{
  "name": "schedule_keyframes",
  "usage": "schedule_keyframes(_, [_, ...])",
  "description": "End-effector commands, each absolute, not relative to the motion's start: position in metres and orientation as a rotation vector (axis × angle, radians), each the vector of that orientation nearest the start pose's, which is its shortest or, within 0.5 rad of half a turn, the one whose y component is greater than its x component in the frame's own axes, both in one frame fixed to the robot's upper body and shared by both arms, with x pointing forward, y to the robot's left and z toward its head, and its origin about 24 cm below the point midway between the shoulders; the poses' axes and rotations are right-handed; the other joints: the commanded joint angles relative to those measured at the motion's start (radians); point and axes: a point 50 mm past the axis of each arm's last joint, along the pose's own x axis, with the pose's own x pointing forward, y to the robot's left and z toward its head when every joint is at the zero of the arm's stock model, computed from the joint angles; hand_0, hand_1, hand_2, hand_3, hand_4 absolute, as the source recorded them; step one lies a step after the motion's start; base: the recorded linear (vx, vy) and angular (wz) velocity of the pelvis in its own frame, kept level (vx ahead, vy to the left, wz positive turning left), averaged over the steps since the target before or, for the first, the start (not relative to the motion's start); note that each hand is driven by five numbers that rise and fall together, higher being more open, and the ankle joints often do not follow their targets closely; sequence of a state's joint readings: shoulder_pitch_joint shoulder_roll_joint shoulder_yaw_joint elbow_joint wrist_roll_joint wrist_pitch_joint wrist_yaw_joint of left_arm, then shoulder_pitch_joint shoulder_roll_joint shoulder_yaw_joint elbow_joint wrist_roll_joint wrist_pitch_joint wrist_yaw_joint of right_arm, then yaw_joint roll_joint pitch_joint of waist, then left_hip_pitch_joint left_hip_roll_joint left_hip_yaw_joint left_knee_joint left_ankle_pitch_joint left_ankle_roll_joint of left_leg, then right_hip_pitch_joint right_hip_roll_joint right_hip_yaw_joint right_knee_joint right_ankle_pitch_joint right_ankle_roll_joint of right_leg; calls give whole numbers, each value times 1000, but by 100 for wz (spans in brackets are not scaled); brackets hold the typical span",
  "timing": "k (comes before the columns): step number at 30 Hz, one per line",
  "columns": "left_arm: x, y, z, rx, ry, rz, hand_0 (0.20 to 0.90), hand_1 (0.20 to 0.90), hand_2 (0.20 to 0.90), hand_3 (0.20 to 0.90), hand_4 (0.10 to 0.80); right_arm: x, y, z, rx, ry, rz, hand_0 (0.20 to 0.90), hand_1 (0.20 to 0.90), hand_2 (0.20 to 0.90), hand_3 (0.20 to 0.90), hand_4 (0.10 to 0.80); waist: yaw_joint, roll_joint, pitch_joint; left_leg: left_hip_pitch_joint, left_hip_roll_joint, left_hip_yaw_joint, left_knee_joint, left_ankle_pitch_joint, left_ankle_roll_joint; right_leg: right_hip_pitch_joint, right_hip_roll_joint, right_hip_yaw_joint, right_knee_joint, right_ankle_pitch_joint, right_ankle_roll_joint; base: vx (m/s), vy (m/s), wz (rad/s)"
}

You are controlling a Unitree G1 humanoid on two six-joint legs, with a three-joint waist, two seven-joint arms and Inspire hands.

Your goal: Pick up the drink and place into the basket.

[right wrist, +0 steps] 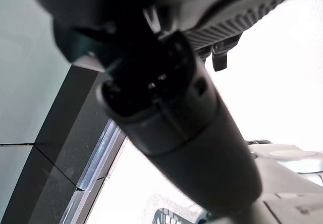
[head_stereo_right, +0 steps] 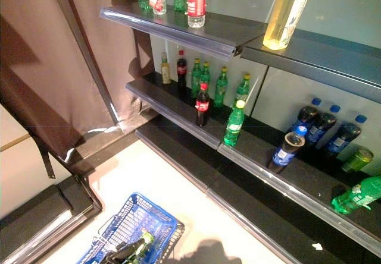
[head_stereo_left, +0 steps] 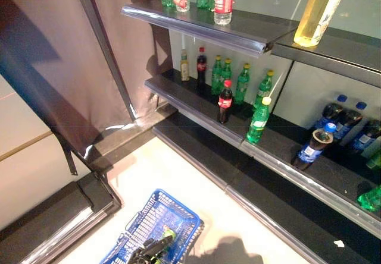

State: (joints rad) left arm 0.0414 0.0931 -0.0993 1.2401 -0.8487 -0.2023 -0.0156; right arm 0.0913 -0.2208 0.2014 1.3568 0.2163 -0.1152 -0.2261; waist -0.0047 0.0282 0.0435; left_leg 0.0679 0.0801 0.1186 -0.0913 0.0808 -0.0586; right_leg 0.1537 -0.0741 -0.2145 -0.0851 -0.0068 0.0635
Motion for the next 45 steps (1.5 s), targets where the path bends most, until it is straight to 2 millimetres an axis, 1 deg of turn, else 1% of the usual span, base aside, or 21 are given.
schedule_keyframes(1, [95,208,-161,-451,928,500,300,300,300,200,100,42,-240,-168,-315,1300,-314,900,900,900,900,800,31,-25,31,74,-72,33,11,-124,26,-56,-45,22,-2,61,61,0,0,0])
schedule_keyframes(20, [96,207,-162,-463,929,527,300,300,300,200,100,42,-238,-168,-309,1309,-319,900,900,900,900,800,33,-25,31,74,-69,33,4,-119,25,-50,-40,17,-2,56,58,1,-2,0])
schedule_keyframes(26, [94,209,-162,-473,929,560,300,300,300,200,100,42,-237,-168,-325,1311,-304,900,900,900,900,800,36,-31,37,76,-67,29,16,-122,25,-44,-26,20,0,50,50,24,-51,0])
schedule_keyframes(28, [93,210,-161,-482,919,577,300,300,300,200,100,42,-237,-168,-336,1310,-292,900,900,900,900,800,39,-37,42,69,-64,29,44,-129,22,-43,-21,19,4,46,43,35,-98,0])
schedule_keyframes(29, [95,211,-161,-493,905,591,300,300,300,200,100,43,-237,-168,-345,1309,-276,900,900,900,900,800,42,-44,51,52,-60,30,94,-140,13,-46,-20,17,10,44,37,21,-124,0])
schedule_keyframes(31, [98,213,-159,-525,869,631,300,300,300,200,100,48,-237,-168,-348,1300,-259,900,900,900,900,800,48,-57,68,6,-58,32,186,-160,8,-60,-25,6,29,42,28,-39,-134,4])
schedule_keyframes(32, [103,214,-157,-564,829,661,300,300,300,200,100,56,-238,-167,-344,1277,-254,900,900,900,900,800,54,-72,95,-62,-66,27,309,-176,9,-83,-33,-3,58,36,15,-218,-153,18])
schedule_keyframes(33, [112,215,-154,-592,787,661,300,300,300,200,100,66,-239,-165,-335,1245,-260,900,900,900,900,800,63,-82,132,-153,-72,8,444,-150,6,-112,-36,-8,88,32,-5,-323,-147,42])
schedule_keyframes(34, [120,215,-151,-625,752,656,300,300,300,200,100,77,-243,-162,-334,1216,-270,900,900,900,900,800,70,-79,168,-238,-68,-8,570,-106,-1,-132,-26,-8,111,27,-28,-269,-84,61])
schedule_keyframes(35, [122,215,-151,-644,741,663,300,300,300,200,100,79,-246,-161,-340,1208,-274,900,900,900,900,800,72,-79,177,-265,-74,-23,588,-76,-5,-136,-23,-6,112,29,-33,-124,-15,57])
schedule_keyframes(36, [122,214,-151,-660,736,670,300,300,300,200,100,80,-247,-160,-349,1205,-275,900,900,900,900,800,74,-77,183,-273,-75,-30,594,-64,-7,-135,-20,-4,111,29,-35,44,51,46])
schedule_keyframes(39, [112,210,-155,-689,751,694,300,300,300,200,100,78,-251,-160,-360,1218,-286,900,900,900,900,800,85,-69,186,-254,-55,-26,463,-43,-11,-110,-15,8,100,22,-22,176,134,-3])
schedule_keyframes(40, [103,208,-158,-682,782,717,300,300,300,200,100,75,-251,-160,-369,1231,-280,900,900,900,900,800,94,-58,179,-231,-14,-29,315,-5,-25,-96,-9,14,91,11,-10,299,229,0])
schedule_keyframes(41, [101,208,-159,-671,797,722,300,300,300,200,100,73,-251,-160,-371,1236,-278,900,900,900,900,800,98,-55,179,-221,2,-31,263,12,-31,-87,-9,17,89,6,-8,350,248,10])
schedule_keyframes(43, [95,208,-161,-646,830,734,300,300,300,200,100,67,-250,-162,-364,1251,-281,900,900,900,900,800,103,-46,175,-223,42,-34,187,69,-47,-65,-3,26,90,-13,-8,378,261,31])
schedule_keyframes(44, [93,206,-162,-641,849,747,300,300,300,200,100,64,-249,-163,-359,1256,-285,900,900,900,900,800,109,-55,171,-235,30,-50,200,30,-38,-47,-29,37,106,-32,2,444,366,55])
schedule_keyframes(45, [92,205,-162,-639,853,749,300,300,300,200,100,65,-248,-163,-360,1255,-284,900,900,900,900,800,111,-58,169,-230,17,-53,210,4,-31,-46,-42,40,122,-38,9,451,443,58])
